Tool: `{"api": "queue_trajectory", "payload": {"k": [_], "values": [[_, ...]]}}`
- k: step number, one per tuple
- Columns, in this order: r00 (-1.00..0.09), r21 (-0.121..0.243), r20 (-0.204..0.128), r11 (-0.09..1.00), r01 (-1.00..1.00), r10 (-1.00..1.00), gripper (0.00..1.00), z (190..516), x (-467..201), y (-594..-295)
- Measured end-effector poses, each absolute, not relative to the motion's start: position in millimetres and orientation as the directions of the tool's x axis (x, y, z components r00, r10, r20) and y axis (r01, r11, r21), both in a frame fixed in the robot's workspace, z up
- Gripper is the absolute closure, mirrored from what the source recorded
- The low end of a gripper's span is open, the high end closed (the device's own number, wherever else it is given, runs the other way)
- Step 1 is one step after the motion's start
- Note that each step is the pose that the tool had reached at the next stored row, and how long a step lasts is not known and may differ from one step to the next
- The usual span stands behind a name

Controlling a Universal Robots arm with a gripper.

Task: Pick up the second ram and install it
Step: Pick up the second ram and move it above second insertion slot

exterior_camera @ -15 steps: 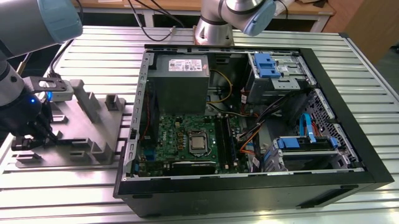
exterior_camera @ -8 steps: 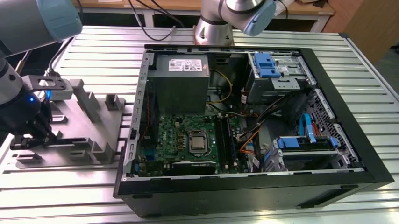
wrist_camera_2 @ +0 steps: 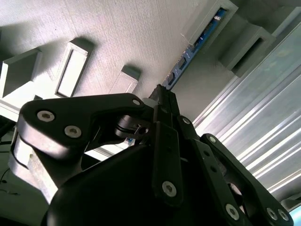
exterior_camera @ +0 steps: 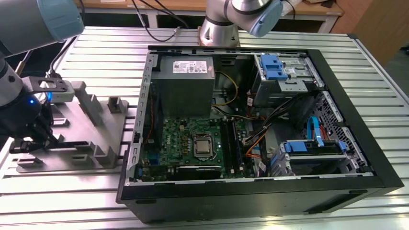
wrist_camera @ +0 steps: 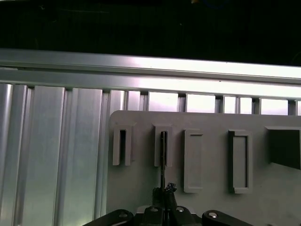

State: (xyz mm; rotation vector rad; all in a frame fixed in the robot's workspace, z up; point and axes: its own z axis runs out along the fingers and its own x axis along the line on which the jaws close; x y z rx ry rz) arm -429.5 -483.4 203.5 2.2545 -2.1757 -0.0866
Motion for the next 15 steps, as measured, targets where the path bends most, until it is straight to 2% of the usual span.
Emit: {"api": "queue_trajectory", "payload": {"k": [15], "values": [[0.034,0.044,-0.039,-0.036,-0.998,-0.999,0.88,218.6,-429.5,-483.4]]}}
